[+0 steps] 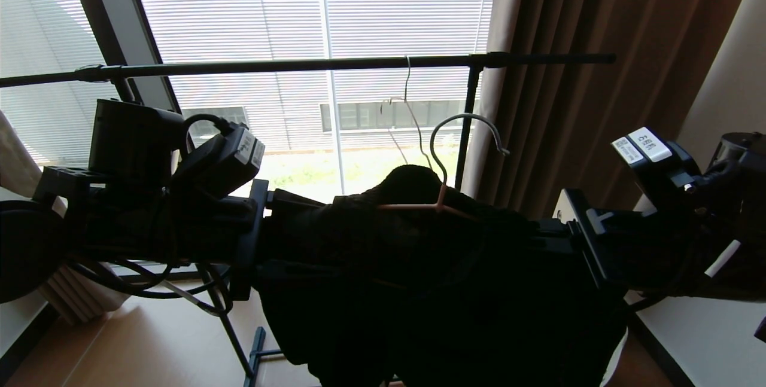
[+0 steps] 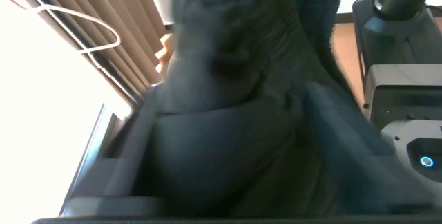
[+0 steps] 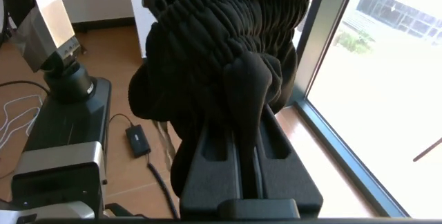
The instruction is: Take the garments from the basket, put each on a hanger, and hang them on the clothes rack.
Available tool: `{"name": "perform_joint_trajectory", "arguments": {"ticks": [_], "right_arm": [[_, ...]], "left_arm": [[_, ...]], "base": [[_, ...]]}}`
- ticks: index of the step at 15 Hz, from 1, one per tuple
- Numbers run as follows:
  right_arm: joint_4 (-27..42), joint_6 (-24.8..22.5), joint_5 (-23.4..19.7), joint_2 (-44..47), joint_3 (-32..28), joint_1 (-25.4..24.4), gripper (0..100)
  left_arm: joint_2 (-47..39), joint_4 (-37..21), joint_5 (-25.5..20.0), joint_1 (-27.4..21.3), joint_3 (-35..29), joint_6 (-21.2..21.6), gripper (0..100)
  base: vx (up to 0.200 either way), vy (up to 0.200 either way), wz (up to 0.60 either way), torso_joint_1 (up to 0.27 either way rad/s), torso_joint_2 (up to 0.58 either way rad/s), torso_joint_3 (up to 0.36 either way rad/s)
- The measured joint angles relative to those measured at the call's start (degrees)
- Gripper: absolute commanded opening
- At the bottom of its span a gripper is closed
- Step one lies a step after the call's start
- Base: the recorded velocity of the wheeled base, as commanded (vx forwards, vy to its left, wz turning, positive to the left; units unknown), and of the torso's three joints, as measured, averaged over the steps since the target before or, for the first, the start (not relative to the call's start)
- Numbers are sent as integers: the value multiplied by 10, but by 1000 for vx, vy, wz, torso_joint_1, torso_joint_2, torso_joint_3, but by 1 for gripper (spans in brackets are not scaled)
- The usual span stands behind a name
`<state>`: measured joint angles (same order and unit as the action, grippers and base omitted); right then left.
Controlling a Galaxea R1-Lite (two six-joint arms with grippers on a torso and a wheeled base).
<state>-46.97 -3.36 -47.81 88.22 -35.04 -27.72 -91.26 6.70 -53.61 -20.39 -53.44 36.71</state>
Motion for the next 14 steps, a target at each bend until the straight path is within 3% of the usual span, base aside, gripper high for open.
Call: {"name": "perform_joint_trajectory", "arguments": {"ticks": [7, 10, 11, 14], "right_arm": [[0, -3, -1, 25, -36, 32, 0], [0, -3, 0, 51, -55, 51, 0], [0, -2, 0, 59, -57, 56, 100], [2, -10, 4, 69, -56, 68, 100]], "left_arm": [[0, 3, -1, 1, -7, -3, 0], [-5, 5, -1, 8, -21, -32, 0], [-8, 4, -1, 10, -29, -39, 0], [-17, 5, -2, 15, -44, -41, 0]], "base": [[0, 0, 0, 0, 0, 0], [0, 0, 0, 0, 0, 0], [0, 0, 0, 0, 0, 0], [0, 0, 0, 0, 0, 0]]}}
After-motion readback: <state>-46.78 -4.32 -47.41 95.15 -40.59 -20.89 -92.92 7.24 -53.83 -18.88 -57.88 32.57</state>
